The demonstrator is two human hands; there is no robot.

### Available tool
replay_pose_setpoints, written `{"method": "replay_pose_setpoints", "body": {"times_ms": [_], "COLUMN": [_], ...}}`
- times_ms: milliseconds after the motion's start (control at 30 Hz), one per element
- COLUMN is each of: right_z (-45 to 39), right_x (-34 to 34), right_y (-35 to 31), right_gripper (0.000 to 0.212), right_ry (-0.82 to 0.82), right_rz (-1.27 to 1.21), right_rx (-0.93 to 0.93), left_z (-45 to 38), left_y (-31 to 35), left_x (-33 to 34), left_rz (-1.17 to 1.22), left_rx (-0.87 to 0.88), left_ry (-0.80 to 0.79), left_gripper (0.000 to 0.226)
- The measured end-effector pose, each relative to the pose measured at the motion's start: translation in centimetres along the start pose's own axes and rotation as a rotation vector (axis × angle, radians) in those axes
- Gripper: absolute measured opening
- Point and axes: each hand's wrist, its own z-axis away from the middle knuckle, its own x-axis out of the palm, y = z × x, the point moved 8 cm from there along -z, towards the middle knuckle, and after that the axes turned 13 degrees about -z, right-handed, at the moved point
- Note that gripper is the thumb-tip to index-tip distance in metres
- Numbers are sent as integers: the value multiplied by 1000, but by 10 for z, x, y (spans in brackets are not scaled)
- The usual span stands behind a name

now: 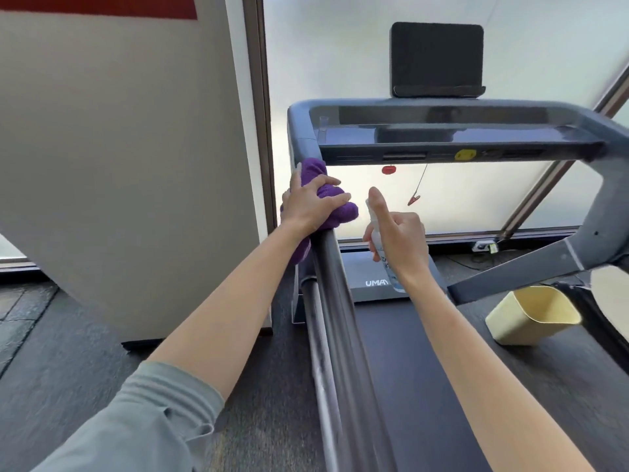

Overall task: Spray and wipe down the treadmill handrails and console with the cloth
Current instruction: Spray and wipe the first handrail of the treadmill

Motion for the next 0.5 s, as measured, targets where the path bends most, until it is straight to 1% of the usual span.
{"method": "replay_pose_setpoints", "body": {"times_ms": [133, 267, 400, 500], "right_z": [14, 37, 62, 81], "right_x": [-5, -14, -27, -37], "right_y": [-4, -7, -9, -6], "right_gripper": [88, 88, 88, 88], "right_ry": [1, -23, -44, -54], "right_rz": [3, -5, -6, -7], "right_rx": [2, 2, -11, -2], "left_z": [22, 54, 89, 118], "left_y": [-3, -2, 0, 3], "left_x": [2, 4, 6, 7], "left_rz": [101, 236, 276, 293], "left_rx": [34, -28, -57, -89], "left_ry": [-15, -26, -12, -16], "left_gripper": [50, 45, 46, 56]}}
